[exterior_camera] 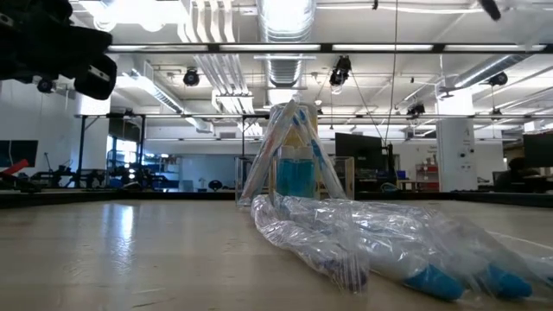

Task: Pick & Place toothbrushing station
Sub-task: Put the purple toothbrush into the right of the transparent organizer

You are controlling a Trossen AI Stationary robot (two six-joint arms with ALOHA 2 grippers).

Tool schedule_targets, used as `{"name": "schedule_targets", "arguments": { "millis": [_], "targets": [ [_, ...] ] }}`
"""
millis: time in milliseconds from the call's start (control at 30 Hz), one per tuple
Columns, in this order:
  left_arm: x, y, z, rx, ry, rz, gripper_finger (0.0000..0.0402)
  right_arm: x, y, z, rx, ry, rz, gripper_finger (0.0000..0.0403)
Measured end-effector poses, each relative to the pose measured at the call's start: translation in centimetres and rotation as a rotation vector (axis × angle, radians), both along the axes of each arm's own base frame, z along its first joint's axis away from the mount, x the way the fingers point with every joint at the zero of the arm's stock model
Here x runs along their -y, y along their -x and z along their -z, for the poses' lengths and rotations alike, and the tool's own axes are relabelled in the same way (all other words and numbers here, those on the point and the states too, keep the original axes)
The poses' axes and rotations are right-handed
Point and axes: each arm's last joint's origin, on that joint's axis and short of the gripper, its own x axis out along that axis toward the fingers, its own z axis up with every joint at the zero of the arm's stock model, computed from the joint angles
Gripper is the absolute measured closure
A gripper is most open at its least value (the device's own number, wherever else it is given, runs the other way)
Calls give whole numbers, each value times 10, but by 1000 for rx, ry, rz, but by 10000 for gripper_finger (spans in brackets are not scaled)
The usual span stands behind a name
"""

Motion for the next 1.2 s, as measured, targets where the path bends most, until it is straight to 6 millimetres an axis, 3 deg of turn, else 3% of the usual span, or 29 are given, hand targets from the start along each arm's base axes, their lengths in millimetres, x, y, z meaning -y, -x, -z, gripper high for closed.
{"name": "schedule_targets", "arguments": {
  "millis": [233, 400, 567, 733, 1200],
  "targets": [
    [-1, 0, -1, 12, -35, -37, 394, 36, 13, -7, 296, 74, -342, 395],
    [-1, 0, -1, 15, -34, -37, 387, 71, 39, 19, 421, 85, -302, 395],
    [-1, 0, -1, 15, -37, -39, 392, 92, 69, 53, 517, 46, -270, 395],
    [-2, 0, -1, 14, -39, -84, 395, 106, 90, 83, 567, 13, -232, 395],
    [-3, 0, -1, 11, -29, -88, 385, 129, 126, 123, 668, 14, -190, 395]
  ]
}}
